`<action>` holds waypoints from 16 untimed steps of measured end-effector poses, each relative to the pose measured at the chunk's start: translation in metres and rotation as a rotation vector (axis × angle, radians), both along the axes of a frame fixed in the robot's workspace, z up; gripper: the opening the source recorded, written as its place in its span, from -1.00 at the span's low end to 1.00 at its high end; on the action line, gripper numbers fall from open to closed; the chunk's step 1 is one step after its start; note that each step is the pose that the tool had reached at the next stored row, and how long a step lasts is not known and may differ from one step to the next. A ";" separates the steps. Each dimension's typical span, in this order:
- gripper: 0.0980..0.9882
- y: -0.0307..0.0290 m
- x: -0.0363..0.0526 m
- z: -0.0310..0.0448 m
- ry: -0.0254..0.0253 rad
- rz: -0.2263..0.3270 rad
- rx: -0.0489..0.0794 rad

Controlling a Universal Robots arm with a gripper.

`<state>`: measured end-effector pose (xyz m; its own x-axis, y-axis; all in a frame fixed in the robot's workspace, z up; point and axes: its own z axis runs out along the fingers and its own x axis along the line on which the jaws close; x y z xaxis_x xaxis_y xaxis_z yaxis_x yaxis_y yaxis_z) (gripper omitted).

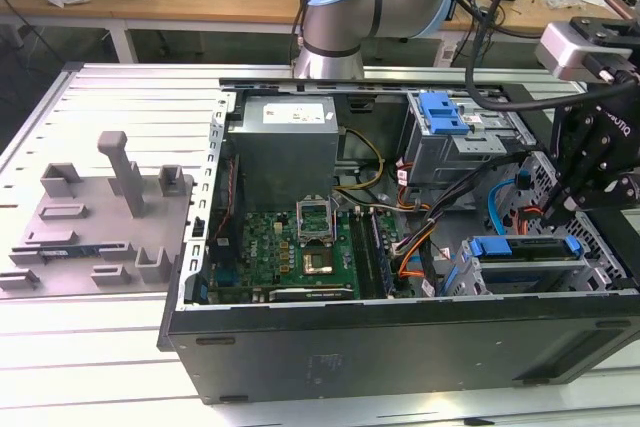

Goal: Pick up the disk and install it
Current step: 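Insert the first disk wire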

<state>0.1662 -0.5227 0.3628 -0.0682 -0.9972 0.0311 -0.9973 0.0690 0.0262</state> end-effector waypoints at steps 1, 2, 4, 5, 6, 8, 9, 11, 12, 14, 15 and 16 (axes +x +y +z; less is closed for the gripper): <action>-0.85 -0.0006 0.0000 -0.0002 0.0001 0.000 0.000; -0.85 -0.0014 0.0001 -0.0004 0.0002 -0.001 0.000; -0.85 -0.0020 0.0001 -0.0007 0.0002 -0.002 0.000; -0.85 -0.0023 0.0001 -0.0009 0.0003 -0.002 0.000; -0.85 -0.0024 0.0001 -0.0010 0.0002 -0.002 0.000; -0.85 -0.0026 0.0001 -0.0014 0.0003 -0.002 0.000; -0.85 -0.0028 0.0001 -0.0016 0.0004 -0.003 0.000; -0.85 -0.0033 0.0001 -0.0024 0.0005 -0.004 0.000; -0.85 -0.0035 0.0001 -0.0027 0.0007 -0.004 0.000; -0.85 -0.0039 0.0001 -0.0032 0.0008 -0.004 0.000; -0.85 -0.0041 0.0001 -0.0033 0.0009 -0.004 0.000; -0.85 -0.0044 0.0001 -0.0035 0.0010 -0.005 0.000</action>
<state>0.1663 -0.5271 0.3592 -0.0727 -0.9969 0.0312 -0.9969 0.0736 0.0273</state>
